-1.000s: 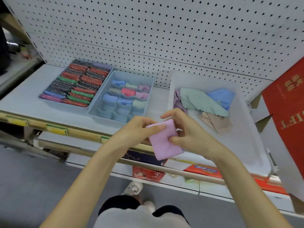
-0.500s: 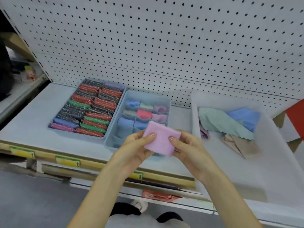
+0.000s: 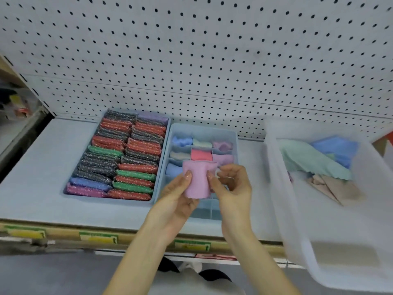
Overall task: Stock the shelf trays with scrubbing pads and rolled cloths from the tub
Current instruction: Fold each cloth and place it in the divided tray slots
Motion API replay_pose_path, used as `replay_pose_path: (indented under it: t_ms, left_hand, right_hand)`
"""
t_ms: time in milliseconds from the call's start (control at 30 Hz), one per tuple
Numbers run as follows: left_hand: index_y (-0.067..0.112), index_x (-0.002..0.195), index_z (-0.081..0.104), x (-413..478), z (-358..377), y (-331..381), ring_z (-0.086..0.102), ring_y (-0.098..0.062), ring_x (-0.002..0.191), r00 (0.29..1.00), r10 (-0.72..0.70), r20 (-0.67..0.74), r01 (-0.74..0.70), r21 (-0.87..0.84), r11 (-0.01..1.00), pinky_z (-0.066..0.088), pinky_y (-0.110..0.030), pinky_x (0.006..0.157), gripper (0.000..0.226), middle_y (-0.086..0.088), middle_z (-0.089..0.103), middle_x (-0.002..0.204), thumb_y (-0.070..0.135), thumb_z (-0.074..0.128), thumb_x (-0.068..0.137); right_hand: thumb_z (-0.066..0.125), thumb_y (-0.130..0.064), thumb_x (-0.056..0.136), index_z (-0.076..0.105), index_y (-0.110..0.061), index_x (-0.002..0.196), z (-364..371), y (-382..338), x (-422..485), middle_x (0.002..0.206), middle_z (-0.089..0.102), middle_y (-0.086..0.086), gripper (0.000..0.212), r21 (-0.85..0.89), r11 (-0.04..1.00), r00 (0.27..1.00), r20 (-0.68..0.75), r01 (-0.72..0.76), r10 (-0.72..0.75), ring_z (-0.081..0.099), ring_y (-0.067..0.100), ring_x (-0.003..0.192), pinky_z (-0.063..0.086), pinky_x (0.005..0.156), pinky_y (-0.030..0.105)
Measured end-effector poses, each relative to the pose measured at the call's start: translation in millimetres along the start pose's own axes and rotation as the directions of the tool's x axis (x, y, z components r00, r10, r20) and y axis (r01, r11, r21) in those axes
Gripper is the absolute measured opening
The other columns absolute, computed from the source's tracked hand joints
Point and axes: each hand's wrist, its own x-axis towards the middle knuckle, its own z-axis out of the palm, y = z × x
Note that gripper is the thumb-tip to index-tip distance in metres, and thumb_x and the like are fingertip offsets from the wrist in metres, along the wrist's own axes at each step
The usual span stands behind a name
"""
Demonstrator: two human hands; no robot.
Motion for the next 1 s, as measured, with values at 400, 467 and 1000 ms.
replay_pose_path:
  t_ms: [400,467,1000]
  left_hand:
    - [0.006,0.108,0.058,6.3,-17.2,22.5,0.07,-0.016,0.079,0.975,0.182,0.131,-0.224,0.587,0.778,0.057,-0.028,0.064,0.024,-0.004,0.074,0.087,0.011,0.063,0.085]
    - [0.009,0.103,0.063,6.5,-19.0,20.4,0.071,-0.016,0.075,0.968,0.224,0.112,-0.245,0.608,0.756,0.056,-0.025,0.063,0.017,-0.002,0.074,0.082,0.012,0.054,0.089]
    - [0.018,0.09,0.071,1.0,-68.0,45.1,0.065,-0.001,0.075,0.966,0.235,0.106,-0.236,0.73,0.642,0.05,-0.013,0.066,0.021,0.005,0.074,0.083,0.001,0.069,0.079]
  right_hand:
    - [0.063,-0.029,0.08,0.067,-0.011,0.112,-0.2,7.4,6.0,0.106,0.071,0.005,0.037,-0.104,0.986,0.909,0.385,-0.126,0.157,0.065,0.021,0.1,0.052,0.085,0.031]
    - [0.061,-0.025,0.083,0.066,-0.009,0.115,-1.0,7.2,7.0,0.11,0.07,0.007,0.036,-0.104,0.986,0.885,0.436,-0.132,0.164,0.064,0.027,0.105,0.051,0.09,0.036]
    - [0.069,-0.005,0.082,0.069,-0.016,0.086,11.8,18.3,5.6,0.077,0.072,-0.008,0.012,-0.242,0.961,0.773,0.583,-0.13,0.251,0.065,0.003,0.073,0.047,0.064,0.014]
